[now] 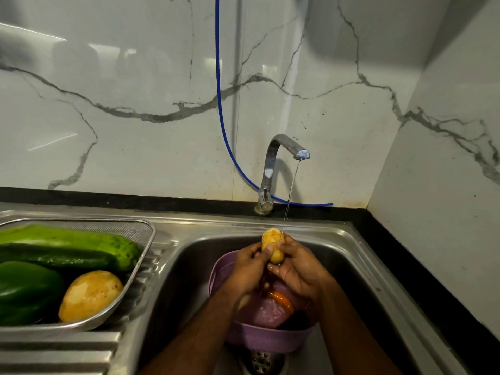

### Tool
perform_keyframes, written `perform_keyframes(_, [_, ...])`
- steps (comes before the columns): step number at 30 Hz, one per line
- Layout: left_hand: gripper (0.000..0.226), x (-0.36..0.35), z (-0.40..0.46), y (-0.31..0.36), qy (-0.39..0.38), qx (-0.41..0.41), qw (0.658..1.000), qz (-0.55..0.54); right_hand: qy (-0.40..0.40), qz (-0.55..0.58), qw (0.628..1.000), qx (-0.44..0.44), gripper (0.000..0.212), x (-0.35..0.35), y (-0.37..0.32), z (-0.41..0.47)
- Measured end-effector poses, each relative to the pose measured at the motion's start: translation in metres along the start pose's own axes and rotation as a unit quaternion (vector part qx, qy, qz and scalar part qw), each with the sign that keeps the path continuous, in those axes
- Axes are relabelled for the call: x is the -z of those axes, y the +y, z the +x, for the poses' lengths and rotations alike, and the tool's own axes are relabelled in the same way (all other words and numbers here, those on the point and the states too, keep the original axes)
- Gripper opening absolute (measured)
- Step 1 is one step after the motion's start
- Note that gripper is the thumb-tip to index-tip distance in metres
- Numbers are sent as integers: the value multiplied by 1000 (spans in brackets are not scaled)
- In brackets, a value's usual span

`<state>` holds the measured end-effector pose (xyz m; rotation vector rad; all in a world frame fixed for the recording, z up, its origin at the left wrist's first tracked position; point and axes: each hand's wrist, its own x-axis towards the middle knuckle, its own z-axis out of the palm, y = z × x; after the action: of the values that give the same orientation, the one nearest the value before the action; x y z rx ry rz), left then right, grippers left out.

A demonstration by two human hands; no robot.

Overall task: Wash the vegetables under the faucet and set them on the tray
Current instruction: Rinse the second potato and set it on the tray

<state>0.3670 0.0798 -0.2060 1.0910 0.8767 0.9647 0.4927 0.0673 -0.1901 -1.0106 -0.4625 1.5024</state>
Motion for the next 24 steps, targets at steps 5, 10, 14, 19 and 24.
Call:
perform_keyframes(5, [23,2,1,0,6,-12,1000,-4,6,-62,998,28,44,-10,4,2])
perform_keyframes(10, [34,-2,2,-3,1,-83,996,40,114,-243,958,103,38,-17,16,8])
perform_keyframes(14, [33,-2,5,-3,19,-101,994,33,93,-236,963,92,34,-13,10,7])
perform_keyframes(19, [22,0,8,-7,52,-27,998,-35,0,-176,983,50,28,-11,3,1])
perform_keyframes(24, [19,-1,6,-1,39,-18,997,-57,-10,-132,989,59,25,-11,5,0])
